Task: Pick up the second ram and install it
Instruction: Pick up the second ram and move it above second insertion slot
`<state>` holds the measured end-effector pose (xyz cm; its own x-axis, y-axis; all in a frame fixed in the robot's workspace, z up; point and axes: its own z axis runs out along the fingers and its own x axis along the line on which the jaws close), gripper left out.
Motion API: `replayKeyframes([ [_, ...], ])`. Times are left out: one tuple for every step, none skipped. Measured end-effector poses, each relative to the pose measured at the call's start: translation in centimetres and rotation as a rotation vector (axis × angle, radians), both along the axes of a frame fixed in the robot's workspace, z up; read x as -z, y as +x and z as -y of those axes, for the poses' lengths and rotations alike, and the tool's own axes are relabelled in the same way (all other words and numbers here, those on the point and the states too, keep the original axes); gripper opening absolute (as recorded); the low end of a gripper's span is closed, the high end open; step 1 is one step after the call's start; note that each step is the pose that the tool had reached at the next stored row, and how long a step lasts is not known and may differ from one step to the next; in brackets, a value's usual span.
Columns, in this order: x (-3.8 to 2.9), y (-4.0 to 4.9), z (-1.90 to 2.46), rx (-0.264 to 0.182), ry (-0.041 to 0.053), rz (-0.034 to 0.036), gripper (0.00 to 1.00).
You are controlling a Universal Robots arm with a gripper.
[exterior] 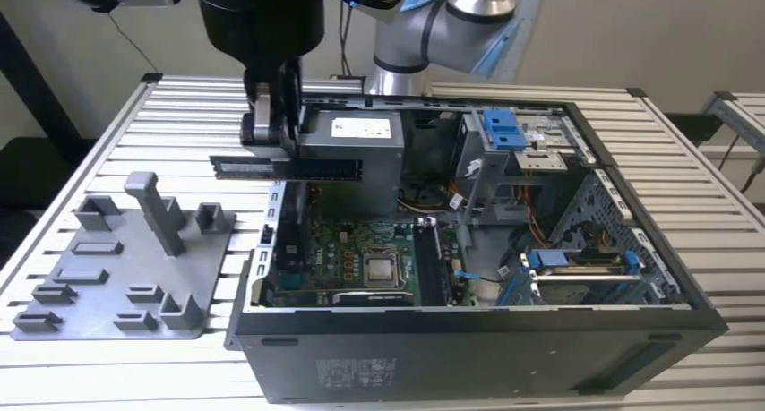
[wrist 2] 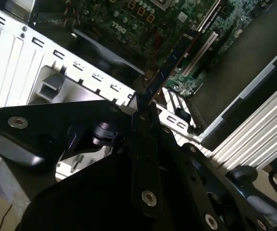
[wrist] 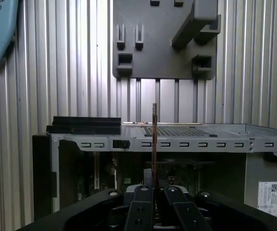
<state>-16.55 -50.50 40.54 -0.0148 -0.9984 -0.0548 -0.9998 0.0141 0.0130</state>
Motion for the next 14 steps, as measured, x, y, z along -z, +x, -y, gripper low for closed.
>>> replayKeyframes([
  [0.00,0.24,0.00,0.000,0.0000,0.0000,0.14],
  [0.01,0.45,0.00,0.000,0.0001,0.0001,0.14],
  [0.00,0.66,0.00,0.000,-0.0001,0.0000,0.14],
  [0.00,0.89,0.00,0.000,0.0000,0.0000,0.14],
  [0.00,1.12,0.00,0.000,0.0000,0.0000,0.14],
  [0.00,1.35,0.00,0.000,0.0000,0.0000,0.14],
  [0.00,1.56,0.00,0.000,-0.0001,0.0000,0.14],
  [0.00,1.78,0.00,0.000,0.0000,0.0000,0.14],
  [0.00,2.01,0.00,0.000,-0.0001,0.0000,0.14],
  [0.00,2.22,0.00,0.000,0.0001,0.0001,0.14],
  [0.00,2.41,0.00,0.000,0.0000,0.0000,0.14],
  [0.00,2.62,0.00,0.000,0.0000,0.0000,0.14],
  [0.00,2.82,0.00,0.000,0.0000,0.0000,0.14],
  [0.00,3.02,0.00,0.000,0.0000,0.0000,0.14],
])
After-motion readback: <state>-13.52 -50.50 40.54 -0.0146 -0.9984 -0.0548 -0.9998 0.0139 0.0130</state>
